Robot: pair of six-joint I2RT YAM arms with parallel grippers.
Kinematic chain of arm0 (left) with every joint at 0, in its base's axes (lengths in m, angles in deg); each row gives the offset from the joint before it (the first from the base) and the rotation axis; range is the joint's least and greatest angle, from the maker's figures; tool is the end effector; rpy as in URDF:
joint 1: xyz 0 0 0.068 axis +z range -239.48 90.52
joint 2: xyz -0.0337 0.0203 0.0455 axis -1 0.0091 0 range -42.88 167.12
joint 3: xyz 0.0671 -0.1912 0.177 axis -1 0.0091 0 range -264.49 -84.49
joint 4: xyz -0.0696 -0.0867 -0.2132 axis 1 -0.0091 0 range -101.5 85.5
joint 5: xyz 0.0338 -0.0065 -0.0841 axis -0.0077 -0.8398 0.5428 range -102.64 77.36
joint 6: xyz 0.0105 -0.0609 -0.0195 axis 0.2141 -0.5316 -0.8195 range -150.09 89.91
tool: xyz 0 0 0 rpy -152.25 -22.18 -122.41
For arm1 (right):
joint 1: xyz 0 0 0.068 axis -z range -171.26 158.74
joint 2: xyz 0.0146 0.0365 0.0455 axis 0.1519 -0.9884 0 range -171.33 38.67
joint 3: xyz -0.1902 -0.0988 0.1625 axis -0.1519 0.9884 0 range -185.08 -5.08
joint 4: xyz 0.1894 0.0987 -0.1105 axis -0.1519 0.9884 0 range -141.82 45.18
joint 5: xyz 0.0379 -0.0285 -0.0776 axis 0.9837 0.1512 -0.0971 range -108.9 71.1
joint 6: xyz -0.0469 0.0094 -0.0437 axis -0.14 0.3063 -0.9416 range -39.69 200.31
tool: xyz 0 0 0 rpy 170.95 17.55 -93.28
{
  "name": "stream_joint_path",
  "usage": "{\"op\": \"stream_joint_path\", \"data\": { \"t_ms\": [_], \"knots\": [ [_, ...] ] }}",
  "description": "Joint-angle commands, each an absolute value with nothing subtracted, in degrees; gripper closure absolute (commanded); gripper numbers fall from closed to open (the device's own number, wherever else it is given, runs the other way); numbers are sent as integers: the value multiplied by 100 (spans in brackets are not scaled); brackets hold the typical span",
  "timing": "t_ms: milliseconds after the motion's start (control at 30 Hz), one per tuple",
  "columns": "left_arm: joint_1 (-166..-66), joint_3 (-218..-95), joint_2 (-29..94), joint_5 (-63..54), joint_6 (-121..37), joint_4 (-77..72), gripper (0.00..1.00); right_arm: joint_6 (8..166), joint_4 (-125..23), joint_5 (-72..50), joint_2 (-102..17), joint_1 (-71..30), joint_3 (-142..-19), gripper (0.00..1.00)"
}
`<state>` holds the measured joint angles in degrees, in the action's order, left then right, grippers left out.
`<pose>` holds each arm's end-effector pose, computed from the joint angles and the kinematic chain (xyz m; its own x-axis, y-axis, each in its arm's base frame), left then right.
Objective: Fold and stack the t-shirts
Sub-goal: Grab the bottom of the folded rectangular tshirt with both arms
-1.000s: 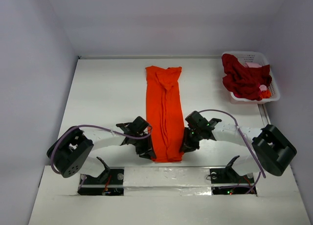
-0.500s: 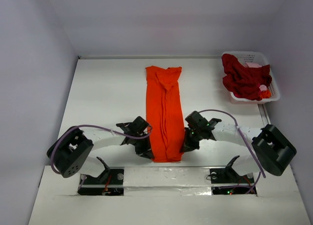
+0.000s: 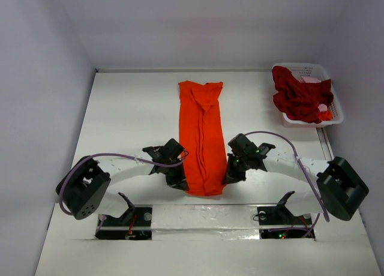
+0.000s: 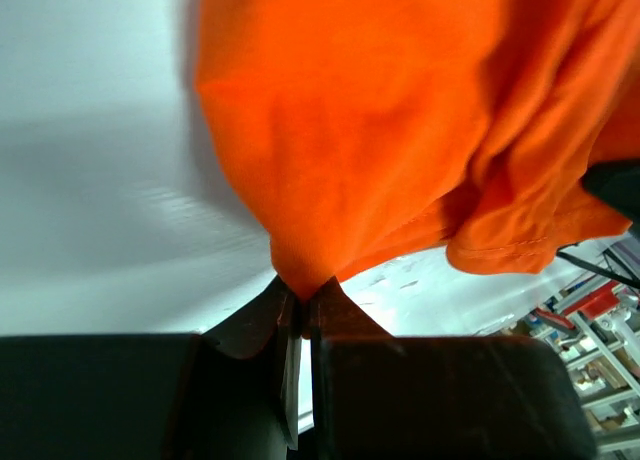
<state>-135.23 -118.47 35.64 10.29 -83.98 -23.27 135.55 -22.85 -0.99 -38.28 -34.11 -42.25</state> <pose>0.1415 -0.1735 0.1474 -0.9990 -0.0407 0.0167 -0.0430 0.8219 -0.5680 0.1470 0.1576 0.1568 -0.9883 0.1495 0.0289 0.1458 0.8752 0.4612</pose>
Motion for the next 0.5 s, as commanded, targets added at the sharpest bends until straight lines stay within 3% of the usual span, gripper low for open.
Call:
{"op": "stream_joint_path", "data": {
  "t_ms": [0,467],
  "knots": [
    [-13544,-12254,3306,819,-8388,-2665,100,13498,-1948,-422,-3463,-3468,-4638,100],
    [-13334,-12879,3508,748,-8204,-2867,100,13445,-1711,-502,-3621,-3468,-5429,100]
  ]
}}
